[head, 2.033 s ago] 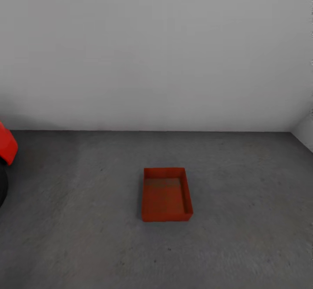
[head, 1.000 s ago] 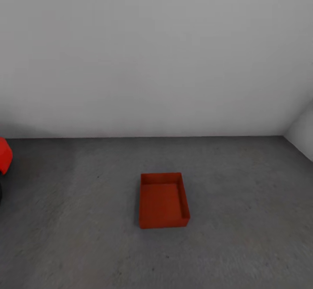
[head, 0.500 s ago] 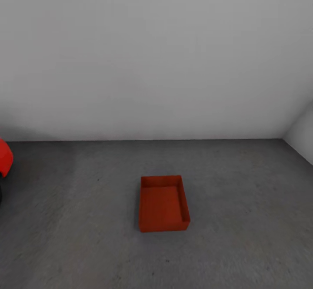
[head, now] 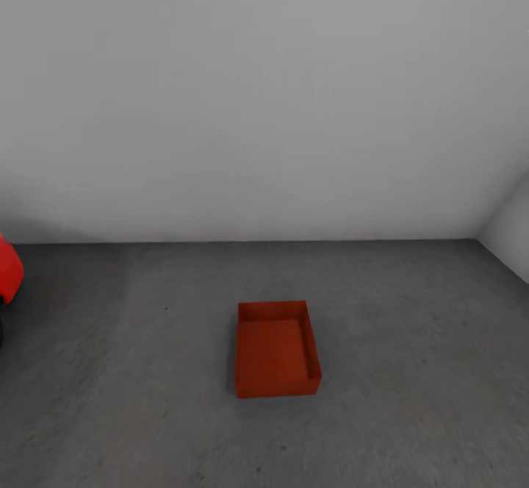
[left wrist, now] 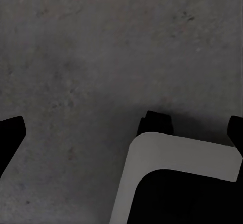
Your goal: Move the two storage containers from the living room to the garage. In the garage, place one container on the floor and stack the other container on top of it (either order is fine).
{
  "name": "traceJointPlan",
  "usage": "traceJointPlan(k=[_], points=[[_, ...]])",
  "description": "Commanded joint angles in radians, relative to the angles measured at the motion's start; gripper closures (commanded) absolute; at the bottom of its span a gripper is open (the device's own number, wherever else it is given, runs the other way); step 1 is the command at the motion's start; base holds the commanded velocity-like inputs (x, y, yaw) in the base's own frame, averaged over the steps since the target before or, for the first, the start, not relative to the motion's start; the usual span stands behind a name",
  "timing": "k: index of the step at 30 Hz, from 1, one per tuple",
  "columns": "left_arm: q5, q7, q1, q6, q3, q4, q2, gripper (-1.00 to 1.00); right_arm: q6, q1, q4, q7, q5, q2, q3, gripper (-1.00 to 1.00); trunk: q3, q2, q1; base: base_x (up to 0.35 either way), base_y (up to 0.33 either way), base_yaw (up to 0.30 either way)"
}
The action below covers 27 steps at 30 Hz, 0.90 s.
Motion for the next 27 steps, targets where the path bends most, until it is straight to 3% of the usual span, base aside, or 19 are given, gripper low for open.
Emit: traceJointPlan(k=[1,27], points=[[0.006,0.002,-0.001,-0.003,-0.004,0.001,0.0,-1.0,-0.005,-0.001,0.003,-0.003,-0.002,0.0,0.007,-1.0,0.001,0.0,0.0,0.0,0.0,0.0],[0.006,0.002,-0.001,-0.003,-0.004,0.001,0.0,-1.0,-0.006,0.0,0.003,0.004,-0.003,0.0,0.007,-1.0,0.042,0.0,0.0,0.0,0.0,0.0]])
